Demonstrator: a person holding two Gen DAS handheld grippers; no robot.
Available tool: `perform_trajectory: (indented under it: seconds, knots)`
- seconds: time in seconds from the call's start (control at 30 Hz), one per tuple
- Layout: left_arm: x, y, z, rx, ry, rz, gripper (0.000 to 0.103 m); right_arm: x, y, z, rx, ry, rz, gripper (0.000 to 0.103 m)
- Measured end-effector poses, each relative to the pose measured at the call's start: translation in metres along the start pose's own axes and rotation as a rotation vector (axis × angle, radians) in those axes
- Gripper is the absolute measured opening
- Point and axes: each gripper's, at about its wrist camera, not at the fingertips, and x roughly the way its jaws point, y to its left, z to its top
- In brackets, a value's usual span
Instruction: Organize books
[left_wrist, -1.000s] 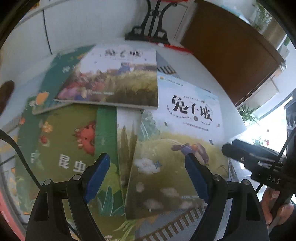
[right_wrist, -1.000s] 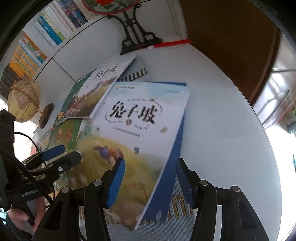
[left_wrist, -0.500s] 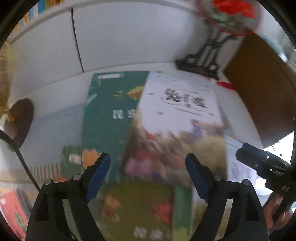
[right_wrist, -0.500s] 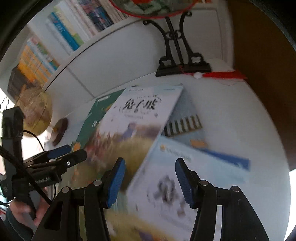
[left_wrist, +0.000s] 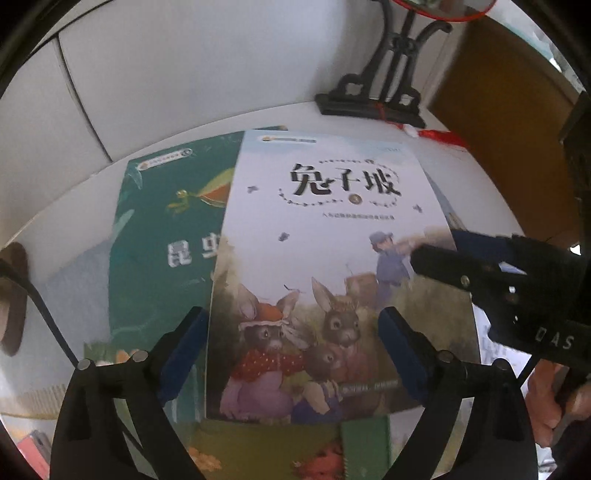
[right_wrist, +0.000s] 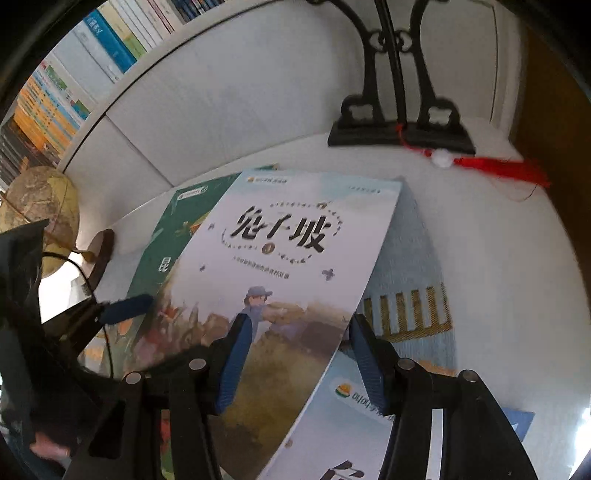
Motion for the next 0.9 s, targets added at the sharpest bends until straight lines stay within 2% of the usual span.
perform_trajectory:
  seconds: [0.1, 0.23, 0.4, 0.43, 0.5, 0.53, 0.6, 0.7, 0.83, 0.9]
  knots:
    - [-0.011, 0.003, -0.012, -0.053, -0.009, -0.084, 0.091, -0.02, 0.002, -0.007, -0.018, -0.057, 0.016, 0.054]
    - [-0.03, -0.01, -0.043, -0.094, -0.016, -0.153, 0.091, -0.044, 0.003, -0.023, -0.025, -0.064, 0.039, 0.054]
    - [-0.043, -0.053, -0.102, -0.051, 0.055, -0.179, 0.092, -0.072, -0.005, -0.087, -0.032, -0.013, -0.019, 0.054]
    - [-0.047, -0.065, -0.111, -0.015, 0.046, -0.171, 0.094, -0.075, -0.01, -0.101, -0.019, 0.006, -0.03, 0.054]
    - [-0.048, -0.082, -0.121, 0.03, 0.077, -0.165, 0.094, -0.081, -0.02, -0.126, 0.027, 0.05, -0.009, 0.054]
    - [-0.048, -0.09, -0.127, 0.042, 0.086, -0.165, 0.094, -0.084, -0.023, -0.133, 0.035, 0.044, -0.019, 0.054]
    - [-0.049, -0.098, -0.132, 0.063, 0.066, -0.114, 0.094, -0.093, -0.026, -0.148, 0.024, 0.054, -0.037, 0.054]
    - [-0.05, -0.097, -0.132, 0.031, 0.056, -0.115, 0.094, -0.102, -0.031, -0.157, 0.021, 0.063, -0.056, 0.054]
    - [-0.054, -0.091, -0.128, -0.026, 0.068, -0.161, 0.094, -0.107, -0.039, -0.167, 0.082, 0.065, -0.005, 0.054]
    - [-0.061, -0.085, -0.132, -0.04, 0.081, -0.233, 0.094, -0.109, -0.036, -0.171, 0.088, 0.06, 0.001, 0.054]
